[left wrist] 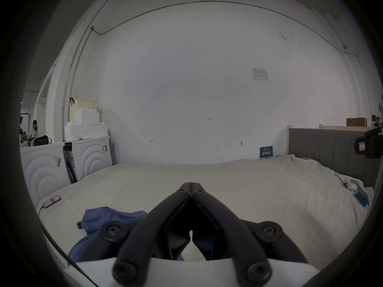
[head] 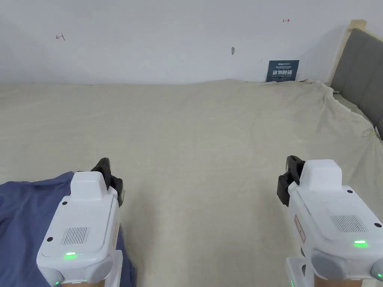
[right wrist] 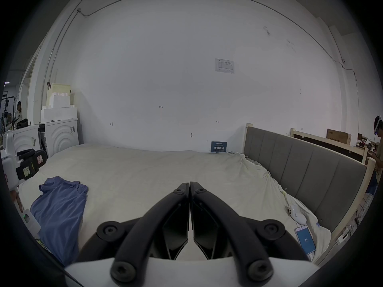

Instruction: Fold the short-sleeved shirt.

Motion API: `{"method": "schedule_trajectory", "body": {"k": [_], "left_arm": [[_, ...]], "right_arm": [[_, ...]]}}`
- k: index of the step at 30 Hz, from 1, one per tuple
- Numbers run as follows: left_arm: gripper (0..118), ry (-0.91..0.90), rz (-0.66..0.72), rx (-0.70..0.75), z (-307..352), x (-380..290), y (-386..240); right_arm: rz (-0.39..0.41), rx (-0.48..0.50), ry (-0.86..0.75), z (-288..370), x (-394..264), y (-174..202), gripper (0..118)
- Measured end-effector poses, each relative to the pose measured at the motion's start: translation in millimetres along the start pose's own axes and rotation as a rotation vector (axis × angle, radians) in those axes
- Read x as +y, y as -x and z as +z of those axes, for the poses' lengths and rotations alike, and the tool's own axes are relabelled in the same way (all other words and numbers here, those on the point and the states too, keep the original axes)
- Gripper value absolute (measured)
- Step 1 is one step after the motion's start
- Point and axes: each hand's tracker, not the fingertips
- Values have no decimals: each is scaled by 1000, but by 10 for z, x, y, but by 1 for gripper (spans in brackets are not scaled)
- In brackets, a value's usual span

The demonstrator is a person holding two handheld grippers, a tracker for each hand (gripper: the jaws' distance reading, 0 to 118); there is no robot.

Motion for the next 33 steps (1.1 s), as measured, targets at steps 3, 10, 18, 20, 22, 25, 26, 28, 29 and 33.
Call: {"method": "schedule_trajectory", "body": {"k": [3,10,18,20,22,25,26,28,29,33], "left_arm": [[0,3,2,1,0,0,9],[0,2,3,13,20,16,80],[0,-7,3,91,159,35,428],[0,-6,4,127,218,32,576],[0,-6,1,168,287,27,727],[0,-1,-1,230,402,13,971],[0,1,-1,251,452,10,1060],[0,3,-3,291,549,3,1219],[0,5,-4,316,606,-5,1307],[0,18,-9,395,816,-36,1623]], "right_arm": [[3,3,0,-1,0,2,0],[17,20,-8,-8,28,56,0],[27,97,-24,-113,83,351,0],[29,133,-30,-150,103,492,0],[32,169,-36,-184,127,644,0],[32,232,-45,-224,163,893,0],[34,253,-48,-237,176,987,0],[38,290,-53,-258,197,1159,0],[38,314,-56,-232,230,1265,0],[40,388,-60,-255,244,1616,0]]}}
